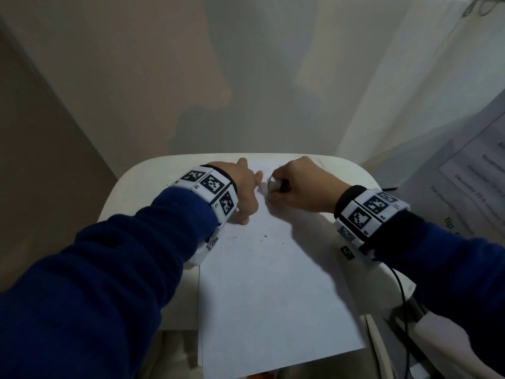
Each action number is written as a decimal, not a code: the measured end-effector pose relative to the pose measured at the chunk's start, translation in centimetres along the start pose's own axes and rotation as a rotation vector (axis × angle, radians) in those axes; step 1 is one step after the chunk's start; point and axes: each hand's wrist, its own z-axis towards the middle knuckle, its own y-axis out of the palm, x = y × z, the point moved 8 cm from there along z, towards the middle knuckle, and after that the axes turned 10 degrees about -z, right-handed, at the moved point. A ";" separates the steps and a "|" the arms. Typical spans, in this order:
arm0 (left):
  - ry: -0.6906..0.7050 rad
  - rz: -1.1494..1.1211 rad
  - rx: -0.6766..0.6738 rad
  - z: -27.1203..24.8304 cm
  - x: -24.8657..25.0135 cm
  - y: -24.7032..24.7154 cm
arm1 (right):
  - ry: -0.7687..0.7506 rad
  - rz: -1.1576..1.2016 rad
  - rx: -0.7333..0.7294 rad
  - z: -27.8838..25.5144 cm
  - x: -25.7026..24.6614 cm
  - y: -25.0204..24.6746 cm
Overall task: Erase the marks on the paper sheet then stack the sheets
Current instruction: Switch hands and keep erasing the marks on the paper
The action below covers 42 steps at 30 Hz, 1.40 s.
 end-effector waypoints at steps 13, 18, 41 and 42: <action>0.091 0.049 0.097 -1.2 1.1 -0.2 | 0.040 -0.011 -0.033 -0.7 0.3 -0.2; 0.089 0.054 0.101 -1.2 1.0 -0.1 | 0.173 0.084 0.077 0.0 2.6 -1.1; 0.074 0.045 0.098 -1.3 0.8 0.0 | 0.186 0.000 -0.039 -2.0 1.3 -1.6; 0.076 0.045 0.101 -1.3 0.8 0.0 | 0.153 -0.013 -0.051 -2.6 0.4 -1.6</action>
